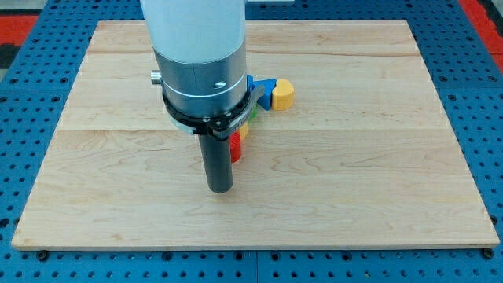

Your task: Move your arm towards the red star

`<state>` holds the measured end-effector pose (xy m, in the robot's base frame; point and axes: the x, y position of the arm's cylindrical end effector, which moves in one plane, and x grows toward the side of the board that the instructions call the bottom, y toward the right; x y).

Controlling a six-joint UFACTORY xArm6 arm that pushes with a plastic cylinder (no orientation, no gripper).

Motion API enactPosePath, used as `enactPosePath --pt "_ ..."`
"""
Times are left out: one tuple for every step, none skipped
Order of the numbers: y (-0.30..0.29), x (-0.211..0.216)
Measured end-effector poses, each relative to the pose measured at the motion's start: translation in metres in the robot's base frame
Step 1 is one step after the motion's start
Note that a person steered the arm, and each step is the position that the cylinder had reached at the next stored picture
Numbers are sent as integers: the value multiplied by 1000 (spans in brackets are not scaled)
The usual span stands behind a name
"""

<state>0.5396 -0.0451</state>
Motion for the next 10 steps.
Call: enactPosePath --pt "0 -1" --pt "19 0" --pt "61 3" --pt "94 2" --pt "96 -13" --pt "96 -31" --pt "96 -32" --pt "96 -32" --pt "94 -31" --pt "41 -11"
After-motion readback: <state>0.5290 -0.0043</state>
